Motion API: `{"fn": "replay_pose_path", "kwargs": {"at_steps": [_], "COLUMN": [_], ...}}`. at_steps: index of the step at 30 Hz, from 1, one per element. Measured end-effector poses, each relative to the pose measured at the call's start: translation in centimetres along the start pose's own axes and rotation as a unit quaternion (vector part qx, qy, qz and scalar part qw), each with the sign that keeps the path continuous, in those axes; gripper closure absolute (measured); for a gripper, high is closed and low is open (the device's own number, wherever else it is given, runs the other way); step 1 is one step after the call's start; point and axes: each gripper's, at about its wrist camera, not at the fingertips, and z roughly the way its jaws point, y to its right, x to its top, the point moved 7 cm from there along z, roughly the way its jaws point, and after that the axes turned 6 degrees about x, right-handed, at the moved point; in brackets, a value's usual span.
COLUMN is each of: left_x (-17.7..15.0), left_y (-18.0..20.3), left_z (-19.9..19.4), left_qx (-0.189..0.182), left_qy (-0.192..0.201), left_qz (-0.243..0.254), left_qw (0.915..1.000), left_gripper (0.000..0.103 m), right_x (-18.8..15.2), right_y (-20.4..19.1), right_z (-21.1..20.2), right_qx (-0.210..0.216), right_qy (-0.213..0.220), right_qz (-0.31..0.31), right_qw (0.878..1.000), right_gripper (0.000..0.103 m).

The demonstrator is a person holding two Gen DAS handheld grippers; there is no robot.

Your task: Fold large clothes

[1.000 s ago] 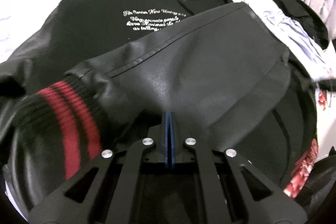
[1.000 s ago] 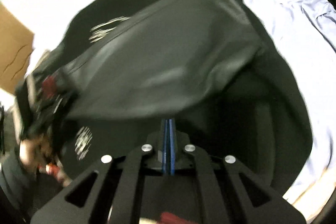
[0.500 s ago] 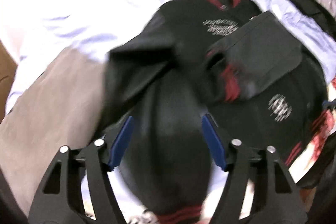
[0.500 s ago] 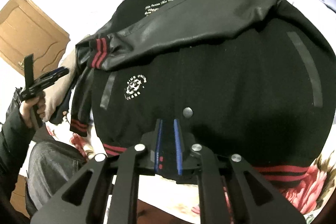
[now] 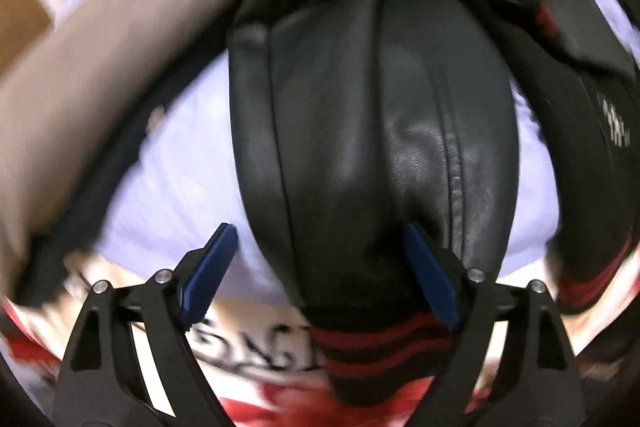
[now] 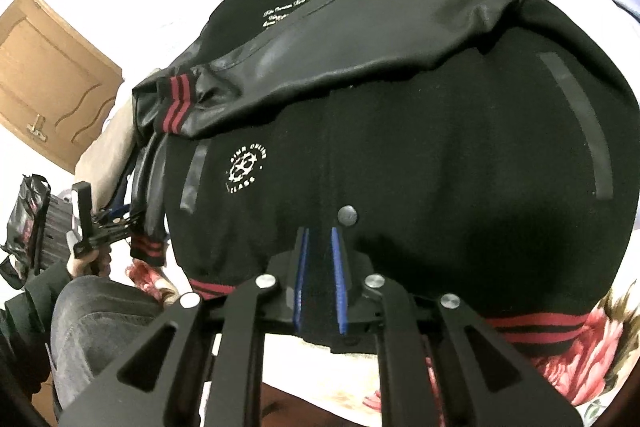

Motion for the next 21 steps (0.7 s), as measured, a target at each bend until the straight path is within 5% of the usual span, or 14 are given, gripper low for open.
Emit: {"fn": "replay_pose_path", "kwargs": {"at_steps": [4,7,11,16,21], "left_x": [-0.3,-0.5,-0.4,1.6,7.4], "left_y": [-0.4,-0.7,-1.3,-0.8,-1.5], "left_z": [1.1,1.1,-0.3,-5.3,-12.3], "left_qx": [-0.035,-0.087,-0.11,-0.131,-0.187], "left_qy": [-0.024,-0.031,-0.027,0.021,0.095], "left_qz": [-0.059,-0.082,-0.083,-0.051,-0.086], "left_qw": [0.9974,0.9923,0.9901,0.9898,0.9739], "left_gripper": [0.021,0.05,0.071,0.077,0.078], "right_x": [-0.2,-0.2,-0.2,-0.2,-0.1], "right_y": [0.0,-0.1,-0.6,-1.5,-1.9], "right_z": [0.5,0.7,1.0,1.3,1.2], "right_qx": [0.0,0.002,0.011,0.022,0.034], "right_qy": [-0.009,-0.011,-0.01,-0.009,-0.006], "right_qz": [-0.003,0.001,0.001,-0.002,0.004], "right_qw": [1.0,1.0,1.0,1.0,0.999], "right_gripper": [0.089,0.088,0.086,0.086,0.086]}}
